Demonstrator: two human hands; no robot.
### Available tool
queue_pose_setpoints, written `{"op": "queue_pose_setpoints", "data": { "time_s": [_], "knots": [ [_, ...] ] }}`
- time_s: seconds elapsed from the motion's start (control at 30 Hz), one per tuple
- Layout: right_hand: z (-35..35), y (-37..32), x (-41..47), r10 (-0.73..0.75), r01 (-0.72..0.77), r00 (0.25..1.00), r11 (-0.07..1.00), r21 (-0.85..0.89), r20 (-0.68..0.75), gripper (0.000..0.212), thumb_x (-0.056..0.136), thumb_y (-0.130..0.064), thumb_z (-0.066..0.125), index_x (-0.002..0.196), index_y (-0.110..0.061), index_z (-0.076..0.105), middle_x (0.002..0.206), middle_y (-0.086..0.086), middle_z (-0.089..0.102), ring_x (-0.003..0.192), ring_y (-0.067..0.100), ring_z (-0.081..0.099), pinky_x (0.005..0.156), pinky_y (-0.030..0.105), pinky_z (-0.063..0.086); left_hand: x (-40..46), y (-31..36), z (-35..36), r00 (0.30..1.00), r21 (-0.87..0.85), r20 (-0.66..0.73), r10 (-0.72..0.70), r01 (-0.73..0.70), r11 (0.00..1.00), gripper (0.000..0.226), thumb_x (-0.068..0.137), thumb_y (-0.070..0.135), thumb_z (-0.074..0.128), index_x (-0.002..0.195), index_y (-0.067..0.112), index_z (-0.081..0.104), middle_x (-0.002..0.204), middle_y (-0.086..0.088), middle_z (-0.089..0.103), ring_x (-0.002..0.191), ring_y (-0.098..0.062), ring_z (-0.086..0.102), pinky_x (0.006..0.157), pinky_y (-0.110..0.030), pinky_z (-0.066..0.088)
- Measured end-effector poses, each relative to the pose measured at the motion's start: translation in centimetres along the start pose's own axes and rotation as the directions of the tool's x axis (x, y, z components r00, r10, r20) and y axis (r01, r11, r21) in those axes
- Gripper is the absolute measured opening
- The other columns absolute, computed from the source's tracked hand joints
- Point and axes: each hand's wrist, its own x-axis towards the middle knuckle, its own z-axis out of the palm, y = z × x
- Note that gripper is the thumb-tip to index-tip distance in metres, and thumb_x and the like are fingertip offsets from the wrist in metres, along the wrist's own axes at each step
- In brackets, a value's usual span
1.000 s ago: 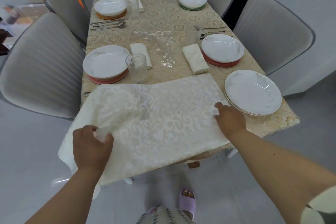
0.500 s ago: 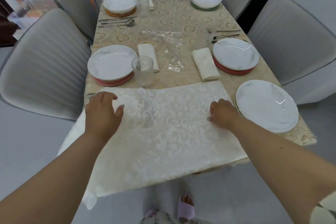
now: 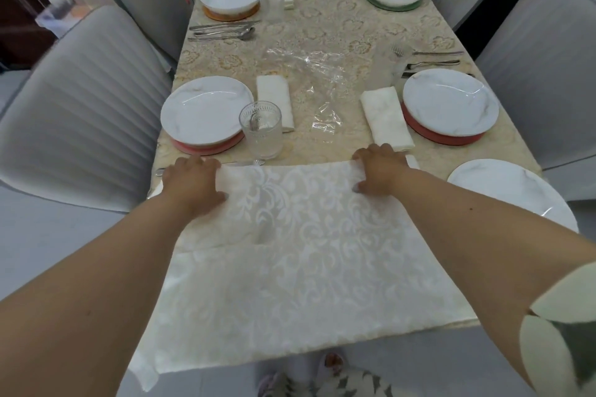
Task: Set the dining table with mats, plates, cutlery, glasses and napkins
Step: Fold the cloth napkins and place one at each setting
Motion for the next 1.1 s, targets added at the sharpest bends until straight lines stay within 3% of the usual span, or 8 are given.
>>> {"op": "queue_pose_setpoints", "data": {
  "time_s": [0.1,0.2,0.37,0.5,0.6,0.77,0.97,1.1],
  "knots": [
    [-0.6,0.1,0.6,-0.028,0.026,0.999,0.997,-0.072,-0.019,0.047,0.079,-0.049,0.067,0.118,-0.026,0.052,0.123,0.005,0.044,0.121,0.027,0.036,0.097,0.04,0.033,0.0,0.0,-0.2,0.994,-0.011,-0.104,0.036,-0.037,0.999,0.043,0.086,0.035,0.067,0.126,0.022,0.056,0.129,-0.006,0.054,0.122,-0.031,0.042,0.099,-0.042,0.032],
    [-0.7,0.2,0.6,-0.084,0.08,0.994,0.996,-0.048,-0.073,0.027,0.08,-0.043,0.066,0.099,-0.025,0.06,0.112,0.003,0.05,0.115,0.026,0.042,0.091,0.036,0.033,-0.6,-0.1,-0.5,0.951,-0.114,-0.301,0.077,-0.116,0.987,0.008,0.088,0.022,0.066,0.093,0.017,0.068,0.103,-0.003,0.066,0.107,-0.03,0.052,0.089,-0.04,0.031],
    [-1.1,1.1,-1.0,-0.123,0.172,0.935,0.977,0.123,-0.334,0.014,0.083,-0.026,0.066,0.089,-0.016,0.06,0.089,0.008,0.068,0.09,0.03,0.06,0.08,0.032,0.032,-2.1,-1.1,-1.4,0.888,-0.204,-0.453,0.076,-0.186,0.961,0.009,0.089,0.016,0.063,0.082,0.016,0.068,0.082,0.001,0.067,0.089,-0.028,0.058,0.087,-0.039,0.028],
    [-1.2,1.6,-3.2,-0.113,0.231,0.874,0.952,0.199,-0.472,0.018,0.083,-0.027,0.069,0.094,-0.013,0.067,0.088,0.007,0.07,0.087,0.029,0.062,0.083,0.033,0.036,-4.1,-1.4,-2.4,0.83,-0.206,-0.553,0.076,-0.225,0.952,0.007,0.088,0.011,0.066,0.082,0.009,0.07,0.079,-0.006,0.069,0.084,-0.033,0.059,0.085,-0.04,0.03],
    [-1.2,2.3,-5.3,-0.133,0.221,0.885,0.963,0.151,-0.446,0.019,0.081,-0.035,0.07,0.09,-0.018,0.068,0.089,0.001,0.07,0.09,0.024,0.062,0.083,0.034,0.037,-5.7,-1.9,-2.8,0.813,-0.2,-0.572,0.11,-0.268,0.942,0.006,0.085,0.01,0.071,0.079,0.009,0.07,0.078,-0.006,0.069,0.081,-0.033,0.061,0.086,-0.044,0.035],
    [-0.4,3.2,-10.2,-0.071,0.204,0.882,0.949,0.241,-0.467,0.014,0.08,-0.017,0.069,0.07,-0.019,0.059,0.075,-0.001,0.061,0.078,0.025,0.058,0.068,0.027,0.03,-10.2,-2.6,-1.4,0.765,-0.132,-0.611,0.202,-0.35,0.927,0.008,0.079,0.01,0.077,0.075,0.014,0.071,0.075,0.001,0.068,0.076,-0.029,0.059,0.079,-0.043,0.037],
    [2.4,3.0,-15.3,-0.161,0.222,0.912,0.967,0.123,-0.377,0.011,0.085,-0.011,0.063,0.083,-0.005,0.072,0.083,0.01,0.069,0.081,0.028,0.061,0.073,0.039,0.047,-15.7,-3.7,2.1,0.743,-0.07,-0.586,0.325,-0.445,0.893,0.009,0.073,0.02,0.068,0.065,0.02,0.071,0.066,0.006,0.067,0.064,-0.024,0.063,0.066,-0.037,0.039],
    [4.8,3.2,-18.3,-0.172,0.2,0.946,0.977,0.076,-0.276,0.02,0.092,-0.013,0.055,0.097,-0.013,0.075,0.1,0.004,0.067,0.094,0.023,0.06,0.081,0.035,0.047,-18.4,-3.7,5.1,0.786,-0.06,-0.496,0.368,-0.454,0.889,0.016,0.065,0.011,0.086,0.063,0.021,0.073,0.063,0.005,0.067,0.06,-0.025,0.062,0.059,-0.037,0.045]
  ]
}}
